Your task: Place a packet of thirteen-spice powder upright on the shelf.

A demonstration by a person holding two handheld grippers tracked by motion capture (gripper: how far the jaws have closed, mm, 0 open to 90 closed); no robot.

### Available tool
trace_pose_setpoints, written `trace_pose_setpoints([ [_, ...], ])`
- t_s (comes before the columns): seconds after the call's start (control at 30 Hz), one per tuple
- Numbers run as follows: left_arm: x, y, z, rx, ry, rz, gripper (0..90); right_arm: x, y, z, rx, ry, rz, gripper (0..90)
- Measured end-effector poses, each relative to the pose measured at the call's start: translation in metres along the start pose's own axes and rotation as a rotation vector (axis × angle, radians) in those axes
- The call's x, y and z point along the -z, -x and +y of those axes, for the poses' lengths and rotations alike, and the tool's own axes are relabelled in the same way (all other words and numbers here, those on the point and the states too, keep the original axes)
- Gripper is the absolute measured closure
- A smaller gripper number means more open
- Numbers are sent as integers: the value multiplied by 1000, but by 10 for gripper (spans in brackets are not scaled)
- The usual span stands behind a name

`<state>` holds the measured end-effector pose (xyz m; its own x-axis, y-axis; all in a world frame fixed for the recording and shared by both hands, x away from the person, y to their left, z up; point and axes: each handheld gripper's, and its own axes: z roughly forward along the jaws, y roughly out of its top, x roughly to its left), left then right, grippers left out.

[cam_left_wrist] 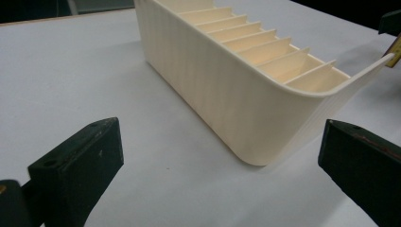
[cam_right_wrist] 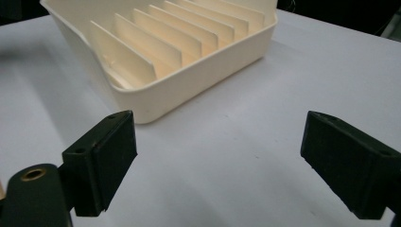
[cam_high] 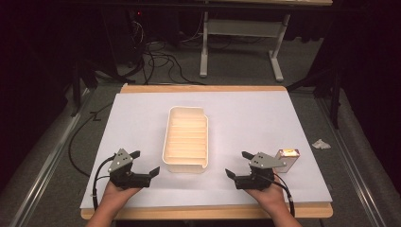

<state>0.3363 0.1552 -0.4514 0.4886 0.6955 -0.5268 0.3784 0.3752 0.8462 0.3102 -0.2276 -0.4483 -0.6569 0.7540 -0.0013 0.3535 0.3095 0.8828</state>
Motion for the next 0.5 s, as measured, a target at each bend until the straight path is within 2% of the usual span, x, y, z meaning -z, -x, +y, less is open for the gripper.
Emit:
trace_pose_setpoints([
  [0.13, 0, 5, -4, -6, 1, -4, 17, 3, 9, -4, -38, 3, 9, 84],
  [0.2, 0, 8, -6, -22, -4, -11, 18, 4, 12, -5, -45, 14, 27, 84],
  [0.27, -1, 9, -7, -27, -5, -12, 18, 5, 12, -4, -43, 21, 31, 85],
  [0.3, -2, 8, -8, -23, -8, -7, 18, 6, 11, -3, -16, 31, 26, 88],
  [0.33, -2, 8, -8, -26, -11, -2, 19, 6, 11, -3, -10, 33, 25, 88],
  [0.5, 0, 8, -9, -20, -8, 5, 21, 4, 11, 0, -12, 19, 39, 100],
])
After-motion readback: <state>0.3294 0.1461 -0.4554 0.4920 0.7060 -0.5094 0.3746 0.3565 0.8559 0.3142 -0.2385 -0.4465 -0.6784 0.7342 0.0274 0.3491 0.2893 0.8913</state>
